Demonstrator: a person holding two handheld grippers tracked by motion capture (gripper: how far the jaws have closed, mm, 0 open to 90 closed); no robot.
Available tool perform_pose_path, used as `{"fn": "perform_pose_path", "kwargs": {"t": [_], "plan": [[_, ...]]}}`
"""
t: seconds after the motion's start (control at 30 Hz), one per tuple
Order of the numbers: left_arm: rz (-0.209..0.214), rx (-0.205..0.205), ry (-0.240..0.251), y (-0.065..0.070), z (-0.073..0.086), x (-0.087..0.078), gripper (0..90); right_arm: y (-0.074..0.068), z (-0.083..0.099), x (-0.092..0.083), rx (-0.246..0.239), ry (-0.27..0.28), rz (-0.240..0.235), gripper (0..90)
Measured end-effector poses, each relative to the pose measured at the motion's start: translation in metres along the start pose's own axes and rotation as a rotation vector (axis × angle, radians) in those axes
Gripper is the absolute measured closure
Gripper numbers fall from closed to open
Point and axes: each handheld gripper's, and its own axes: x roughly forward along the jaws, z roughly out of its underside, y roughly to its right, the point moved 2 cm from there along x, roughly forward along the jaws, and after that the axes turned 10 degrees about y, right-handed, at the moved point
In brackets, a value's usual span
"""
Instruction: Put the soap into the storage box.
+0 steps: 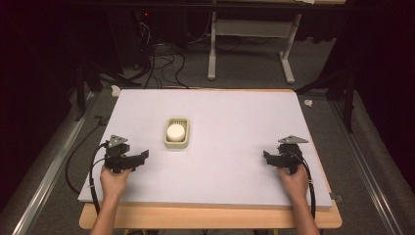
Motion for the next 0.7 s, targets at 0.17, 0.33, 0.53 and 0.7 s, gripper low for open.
{"fn": "perform_pose_path", "kwargs": {"t": [0.17, 0.33, 0.53, 0.7], "plan": [[-0.008, 0.005, -0.009, 0.001, 0.001, 0.006, 19.3, 0.0, 0.0, 0.0, -0.002, 0.001, 0.0, 22.8], [-0.013, 0.007, -0.013, 0.002, 0.002, 0.012, 19.2, 0.0, 0.0, 0.0, 0.001, 0.0, 0.001, 22.8], [-0.017, 0.013, -0.029, 0.002, 0.004, 0.017, 19.2, 0.0, 0.0, 0.0, 0.001, 0.0, 0.001, 22.8], [-0.018, 0.015, -0.037, 0.002, 0.005, 0.021, 19.2, 0.0, 0.0, 0.0, 0.001, 0.0, 0.001, 22.8]]}}
